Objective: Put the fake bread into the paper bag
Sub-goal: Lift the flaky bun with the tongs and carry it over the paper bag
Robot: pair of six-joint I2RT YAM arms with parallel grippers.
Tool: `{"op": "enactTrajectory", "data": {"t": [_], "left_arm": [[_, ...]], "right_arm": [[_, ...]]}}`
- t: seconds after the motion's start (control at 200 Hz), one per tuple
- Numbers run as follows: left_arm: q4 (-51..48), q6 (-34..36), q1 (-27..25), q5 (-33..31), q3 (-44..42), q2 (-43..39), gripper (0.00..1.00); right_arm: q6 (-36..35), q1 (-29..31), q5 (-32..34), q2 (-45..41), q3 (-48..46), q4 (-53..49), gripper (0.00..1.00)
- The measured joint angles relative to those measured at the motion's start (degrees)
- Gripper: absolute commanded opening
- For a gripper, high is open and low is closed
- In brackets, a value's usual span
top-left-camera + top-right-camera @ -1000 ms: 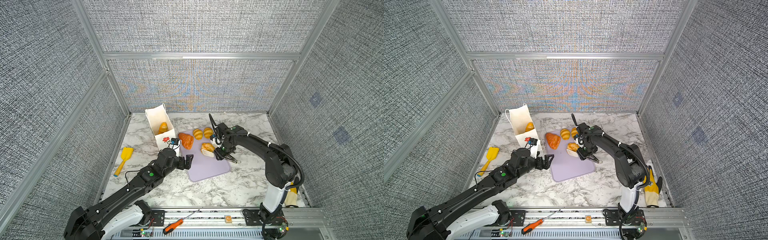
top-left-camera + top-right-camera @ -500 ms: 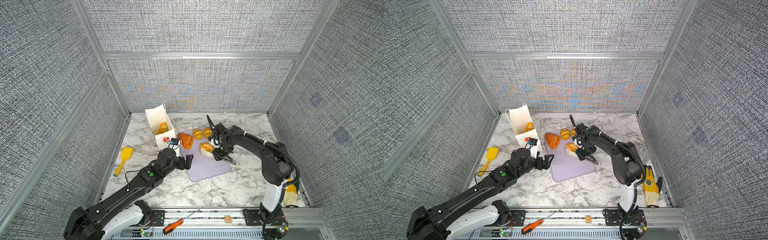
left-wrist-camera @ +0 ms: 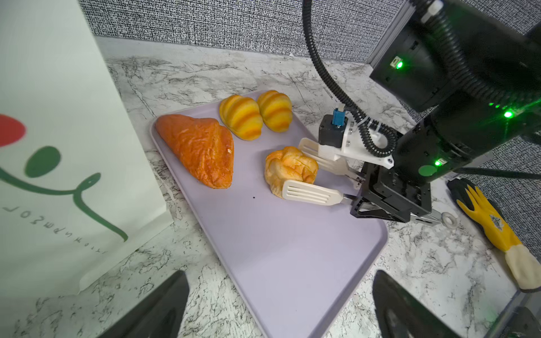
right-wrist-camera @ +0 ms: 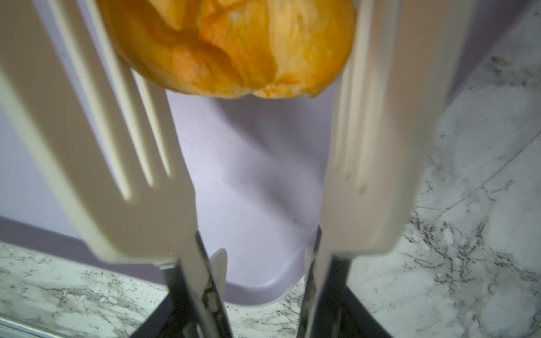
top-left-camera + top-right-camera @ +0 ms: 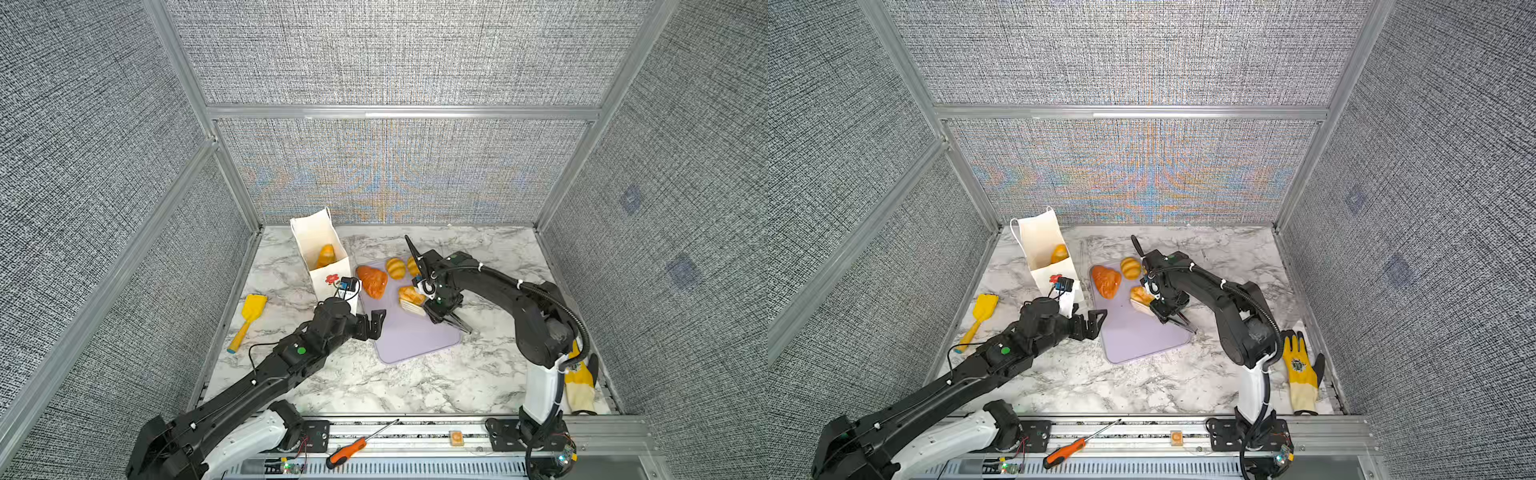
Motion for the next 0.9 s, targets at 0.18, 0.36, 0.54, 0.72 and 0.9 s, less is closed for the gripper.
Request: {"op": "enactTrajectory", "data": {"t": [0.18,0.36,0.54,0.72,0.9], "left_arm": [[-0.04,0.0,0.0,-0.17,-0.07,-0.66,0.99],[-0.52,0.02,0.0,-1.16,0.02,-1.95,0.99],[-1.25,0.09,0.09,-1.49,0.59,-3.43,0.99],[-3.85,0.74,1.79,-1.88,3.08,-6.1,0.99],[-7.5,2.32,5.16,-1.11,6.71,-8.22,0.99]], "right_arm": [[-0.26,0.02,0.74,-2.01,-0.02,-1.07,0.41],[-0.26,-0.66,-1.88,-4.59,-0.11,-1.05,0.4],[-0.2,-2.56,-5.57,-7.21,-0.68,-0.42,0.4],[0.66,-3.23,-10.47,-10.64,-0.98,0.63,0.4],[2.1,-3.21,-15.26,-13.46,-0.72,1.51,0.4]]}}
